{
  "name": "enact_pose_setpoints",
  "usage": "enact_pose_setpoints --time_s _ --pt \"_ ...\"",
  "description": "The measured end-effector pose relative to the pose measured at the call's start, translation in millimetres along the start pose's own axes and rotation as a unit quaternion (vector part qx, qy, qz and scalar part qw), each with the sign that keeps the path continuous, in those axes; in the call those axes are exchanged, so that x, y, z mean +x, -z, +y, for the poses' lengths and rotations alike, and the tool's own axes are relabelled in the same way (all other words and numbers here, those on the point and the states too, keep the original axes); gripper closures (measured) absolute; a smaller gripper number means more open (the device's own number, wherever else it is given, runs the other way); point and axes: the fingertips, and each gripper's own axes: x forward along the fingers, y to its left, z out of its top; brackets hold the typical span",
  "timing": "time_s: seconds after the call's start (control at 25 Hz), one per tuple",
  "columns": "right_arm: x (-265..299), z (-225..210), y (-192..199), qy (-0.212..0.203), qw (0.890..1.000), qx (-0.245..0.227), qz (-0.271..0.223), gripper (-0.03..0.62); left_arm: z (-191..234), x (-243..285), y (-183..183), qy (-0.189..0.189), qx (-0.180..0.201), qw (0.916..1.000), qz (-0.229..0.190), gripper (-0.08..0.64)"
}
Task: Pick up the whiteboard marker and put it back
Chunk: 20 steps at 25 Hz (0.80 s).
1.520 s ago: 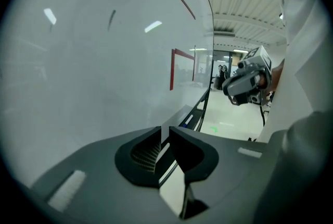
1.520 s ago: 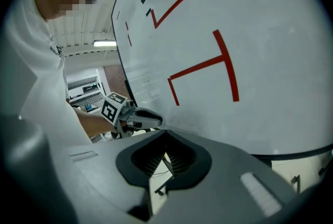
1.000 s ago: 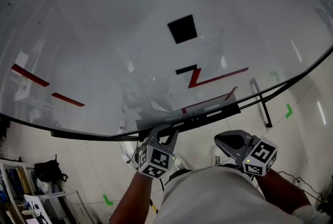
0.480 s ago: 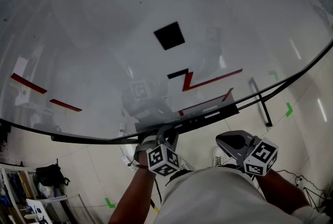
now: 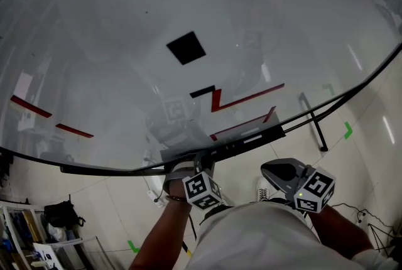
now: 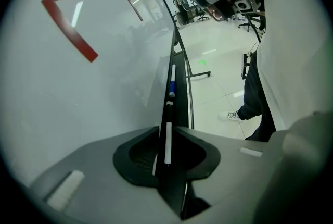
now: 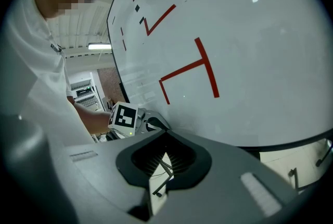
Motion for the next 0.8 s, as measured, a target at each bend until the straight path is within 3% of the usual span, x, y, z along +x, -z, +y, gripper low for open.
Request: enact_pose_setpoints --time_s 0.32,0.8 --pt "-8 -4 2 0.007 1.0 0.002 -0.004 0.591 -7 15 4 -0.001 0.039 0.9988 0.031 0.48" --pt "-13 -5 3 0.013 1.0 0.004 -0.004 0.591 -9 24 5 -0.006 0.037 0.9979 0.053 0.486"
